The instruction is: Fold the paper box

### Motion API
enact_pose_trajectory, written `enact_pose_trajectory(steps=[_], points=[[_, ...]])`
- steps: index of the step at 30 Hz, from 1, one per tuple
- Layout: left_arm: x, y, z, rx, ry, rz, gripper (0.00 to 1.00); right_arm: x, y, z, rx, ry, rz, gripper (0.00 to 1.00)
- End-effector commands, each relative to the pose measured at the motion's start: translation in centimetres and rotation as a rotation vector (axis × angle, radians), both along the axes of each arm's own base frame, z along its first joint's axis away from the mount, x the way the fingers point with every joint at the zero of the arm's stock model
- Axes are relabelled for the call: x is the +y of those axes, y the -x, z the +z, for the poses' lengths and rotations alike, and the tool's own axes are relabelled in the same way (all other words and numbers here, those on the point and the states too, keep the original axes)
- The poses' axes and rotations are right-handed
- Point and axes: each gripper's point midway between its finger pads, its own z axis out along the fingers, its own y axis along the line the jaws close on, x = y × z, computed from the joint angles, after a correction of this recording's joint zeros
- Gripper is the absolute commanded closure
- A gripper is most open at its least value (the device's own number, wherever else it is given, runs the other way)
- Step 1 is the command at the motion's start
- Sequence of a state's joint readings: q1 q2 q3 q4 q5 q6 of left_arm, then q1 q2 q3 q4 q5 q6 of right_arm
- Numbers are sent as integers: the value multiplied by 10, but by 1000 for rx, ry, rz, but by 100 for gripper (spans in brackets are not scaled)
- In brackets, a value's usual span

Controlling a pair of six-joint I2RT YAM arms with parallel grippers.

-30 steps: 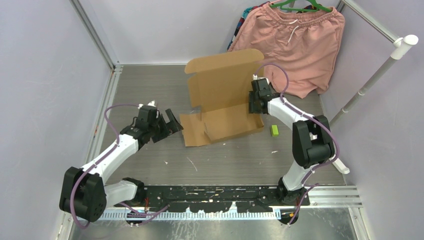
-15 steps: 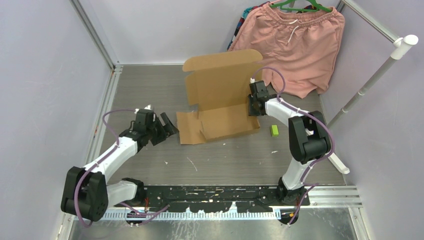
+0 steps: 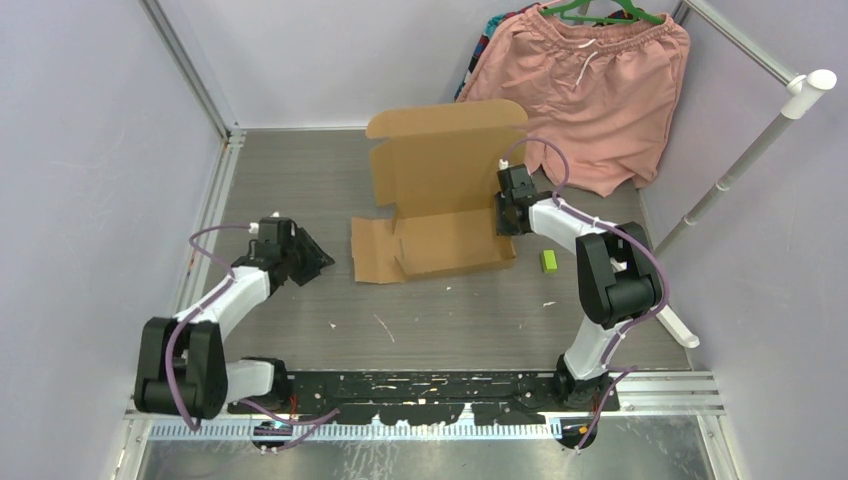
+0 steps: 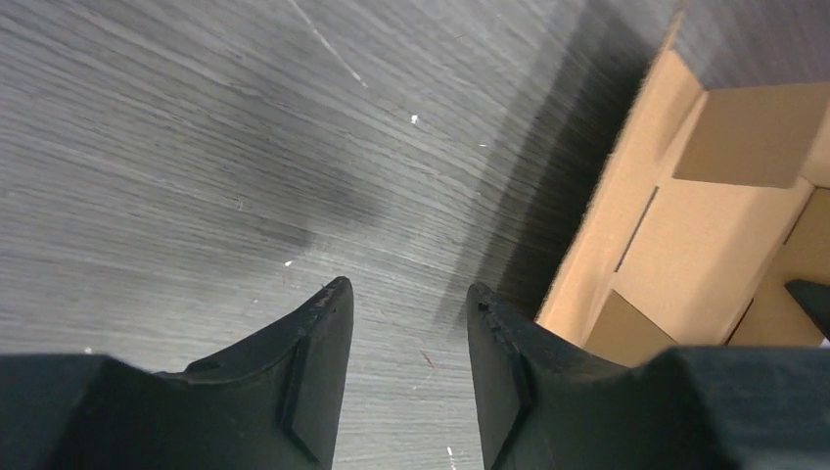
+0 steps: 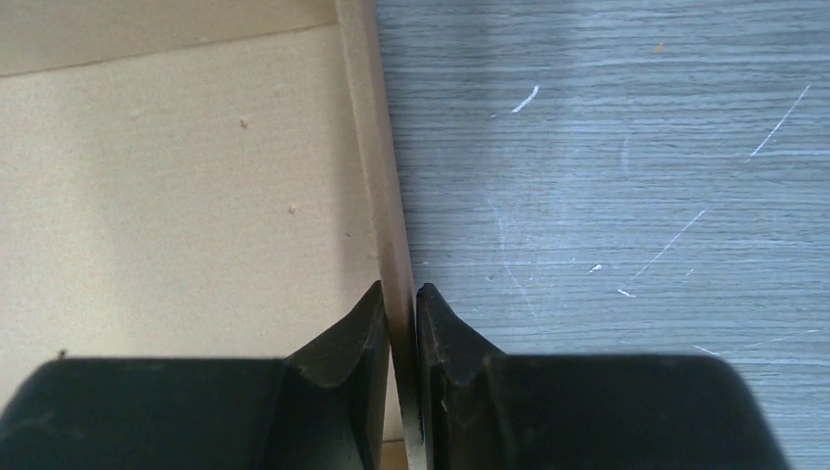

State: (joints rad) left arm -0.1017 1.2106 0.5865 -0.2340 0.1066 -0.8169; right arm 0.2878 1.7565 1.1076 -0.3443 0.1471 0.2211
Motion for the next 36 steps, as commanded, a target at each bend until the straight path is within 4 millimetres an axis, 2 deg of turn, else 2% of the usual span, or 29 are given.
enact_pose_trajectory(steps=[1, 7, 9, 15, 22, 33, 36], points=[[-10, -21, -8, -20, 59, -8, 50, 16, -5, 25, -83, -31, 14, 79], [-26, -43, -15, -70, 135, -41, 50, 26, 2, 19, -74, -7, 36, 79], [-31, -52, -15, -87, 155, -54, 38, 27, 3, 18, -72, -3, 39, 79], [-40, -77, -13, -137, 204, -69, 15, 26, 3, 20, -74, 14, 44, 79], [-50, -85, 0, -196, 247, -85, 13, 24, 3, 22, -72, 50, 55, 79], [-101, -86, 26, -237, 223, -193, 14, 33, 1, 20, -68, 82, 72, 79], [-108, -86, 30, -236, 206, -208, 14, 39, 2, 21, -71, 99, 83, 79]])
